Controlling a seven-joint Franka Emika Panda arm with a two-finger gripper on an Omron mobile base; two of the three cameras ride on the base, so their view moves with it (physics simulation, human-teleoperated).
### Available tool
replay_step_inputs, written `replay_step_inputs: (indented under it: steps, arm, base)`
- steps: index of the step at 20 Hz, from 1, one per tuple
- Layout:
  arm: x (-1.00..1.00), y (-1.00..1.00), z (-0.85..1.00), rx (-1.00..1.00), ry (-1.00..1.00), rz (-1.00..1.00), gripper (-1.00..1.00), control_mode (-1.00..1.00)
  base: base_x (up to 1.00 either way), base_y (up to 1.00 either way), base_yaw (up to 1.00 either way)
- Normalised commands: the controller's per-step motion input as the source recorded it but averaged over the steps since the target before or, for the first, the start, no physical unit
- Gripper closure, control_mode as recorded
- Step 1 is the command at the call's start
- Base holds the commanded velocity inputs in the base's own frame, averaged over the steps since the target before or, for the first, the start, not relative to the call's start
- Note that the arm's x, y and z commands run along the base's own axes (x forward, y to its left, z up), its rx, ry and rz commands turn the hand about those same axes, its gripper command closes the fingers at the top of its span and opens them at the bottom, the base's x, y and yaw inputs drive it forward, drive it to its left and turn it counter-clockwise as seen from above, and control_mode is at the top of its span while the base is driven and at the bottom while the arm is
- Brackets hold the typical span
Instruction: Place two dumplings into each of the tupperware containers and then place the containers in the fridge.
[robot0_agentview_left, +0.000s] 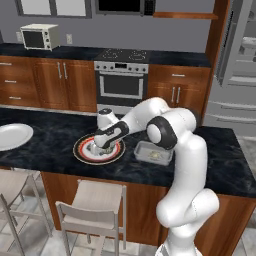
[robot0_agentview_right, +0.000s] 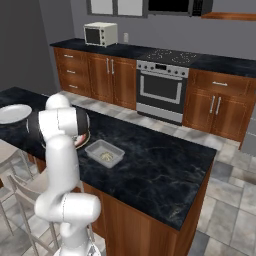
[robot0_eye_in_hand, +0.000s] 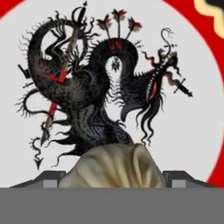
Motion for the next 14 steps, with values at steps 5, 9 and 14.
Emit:
replay_step_inputs:
  steps: [5,9,14]
  arm:
    - [-0.7,-0.46,0.71,0.1,-0.18,-0.1,1.0,-1.0]
    - [-0.63,-0.88,0.87,0.15,-0.17,-0.26,1.0,-1.0]
    - [-0.41,-1.0,0.53,0.07,0.04,-0.34,1.0,-1.0]
  base:
    - [0.0,0.0,0.0]
    - [0.0,0.0,0.0]
    - [0.0,0.0,0.0]
